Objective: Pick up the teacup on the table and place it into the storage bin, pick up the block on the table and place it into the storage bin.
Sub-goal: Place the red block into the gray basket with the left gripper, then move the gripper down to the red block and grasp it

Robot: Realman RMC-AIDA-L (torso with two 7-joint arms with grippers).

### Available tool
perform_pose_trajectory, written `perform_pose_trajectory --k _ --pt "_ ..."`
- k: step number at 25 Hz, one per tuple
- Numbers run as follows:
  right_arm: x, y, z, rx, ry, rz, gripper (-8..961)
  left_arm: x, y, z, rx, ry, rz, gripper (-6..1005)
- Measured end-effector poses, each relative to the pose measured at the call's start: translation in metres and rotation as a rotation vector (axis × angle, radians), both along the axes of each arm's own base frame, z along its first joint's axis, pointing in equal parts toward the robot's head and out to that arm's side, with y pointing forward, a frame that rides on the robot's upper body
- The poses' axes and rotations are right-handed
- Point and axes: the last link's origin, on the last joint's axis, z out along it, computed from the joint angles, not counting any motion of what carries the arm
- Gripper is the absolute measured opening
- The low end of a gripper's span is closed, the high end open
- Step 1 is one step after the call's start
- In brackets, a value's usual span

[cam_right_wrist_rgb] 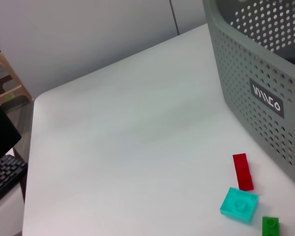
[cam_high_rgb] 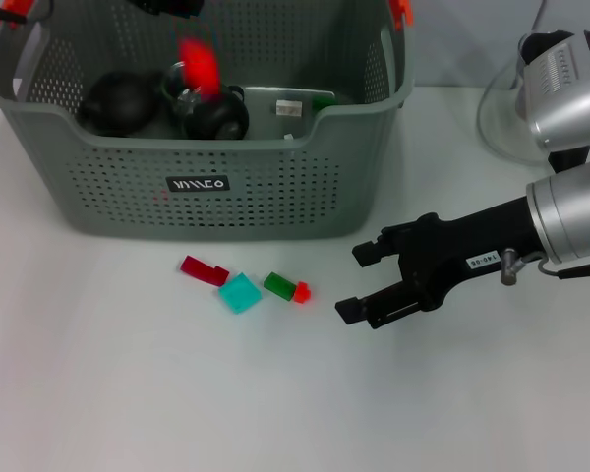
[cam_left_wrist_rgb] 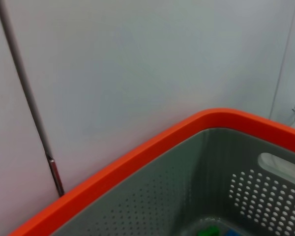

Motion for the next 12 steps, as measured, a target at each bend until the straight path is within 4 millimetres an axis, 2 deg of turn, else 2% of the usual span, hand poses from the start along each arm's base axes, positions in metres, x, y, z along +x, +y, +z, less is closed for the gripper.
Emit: perform_pose_trajectory --k 3,8,11,12 --pt "0.0 0.0 0.0 0.0 0.0 0.002 926 0.003 0.001 0.004 0.023 0.006 -0.009 479" --pt "0.001 0.0 -0.001 0.002 0.0 0.001 926 0.01 -0.011 0.022 0.019 -0.005 -0.034 704" --pt "0.001 0.0 -0.002 -0.001 0.0 0.002 926 0.019 -0.038 0.027 -0.086 -0.027 -0.106 919" --pt "0.001 0.0 -0.002 -0.001 0.0 0.002 926 0.022 -0.049 0.026 -0.136 -0.039 -0.147 920"
